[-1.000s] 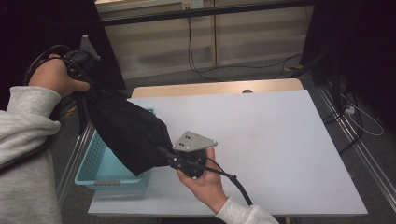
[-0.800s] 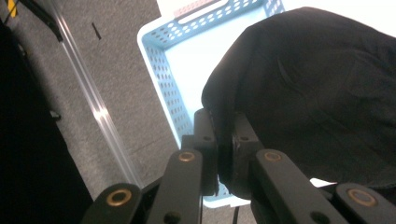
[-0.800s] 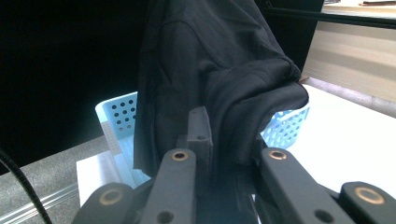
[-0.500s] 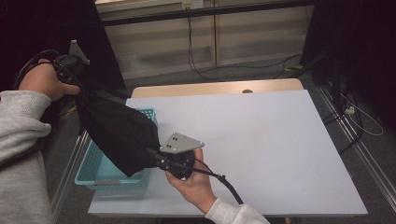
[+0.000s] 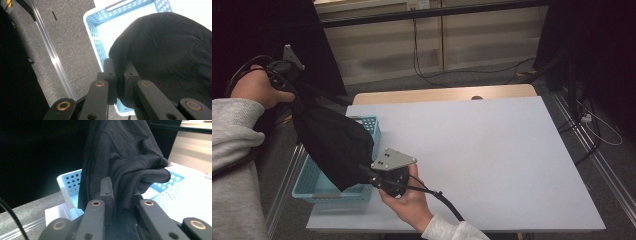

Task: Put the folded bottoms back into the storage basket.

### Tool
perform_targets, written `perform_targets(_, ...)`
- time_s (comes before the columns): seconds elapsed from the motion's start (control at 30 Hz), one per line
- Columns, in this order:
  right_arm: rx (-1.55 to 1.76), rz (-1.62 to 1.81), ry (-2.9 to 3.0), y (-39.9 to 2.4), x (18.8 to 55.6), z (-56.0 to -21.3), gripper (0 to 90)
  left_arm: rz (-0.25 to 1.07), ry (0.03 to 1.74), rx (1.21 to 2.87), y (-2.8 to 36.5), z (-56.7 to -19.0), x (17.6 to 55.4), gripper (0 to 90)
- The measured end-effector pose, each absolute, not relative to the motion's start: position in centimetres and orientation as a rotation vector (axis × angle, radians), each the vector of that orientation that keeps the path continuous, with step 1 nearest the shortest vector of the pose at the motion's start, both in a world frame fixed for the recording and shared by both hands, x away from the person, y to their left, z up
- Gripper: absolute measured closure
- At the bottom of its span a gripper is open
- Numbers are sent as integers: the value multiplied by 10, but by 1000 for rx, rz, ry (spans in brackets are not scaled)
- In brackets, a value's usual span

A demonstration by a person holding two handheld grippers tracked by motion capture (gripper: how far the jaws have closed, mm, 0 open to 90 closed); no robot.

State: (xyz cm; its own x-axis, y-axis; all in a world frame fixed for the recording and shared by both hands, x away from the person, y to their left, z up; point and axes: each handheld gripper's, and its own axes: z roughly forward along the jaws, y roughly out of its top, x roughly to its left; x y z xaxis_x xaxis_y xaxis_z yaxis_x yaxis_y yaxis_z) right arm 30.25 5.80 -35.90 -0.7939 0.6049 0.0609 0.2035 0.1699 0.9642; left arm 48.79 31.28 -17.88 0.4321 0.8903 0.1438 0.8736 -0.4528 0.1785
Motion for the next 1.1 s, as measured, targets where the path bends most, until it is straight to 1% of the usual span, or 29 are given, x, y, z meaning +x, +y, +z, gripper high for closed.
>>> perform_targets(0.27,762,1655,2123,67,301,-363,805,326,1605,2578,321,-190,494,846)
perform_targets(0.9,743,1660,2137,83,300,-365,803,344,1605,2576,326,-196,501,846)
perform_targets(1.1,755,1672,2141,91,301,-372,802,341,1598,2571,331,-200,506,845)
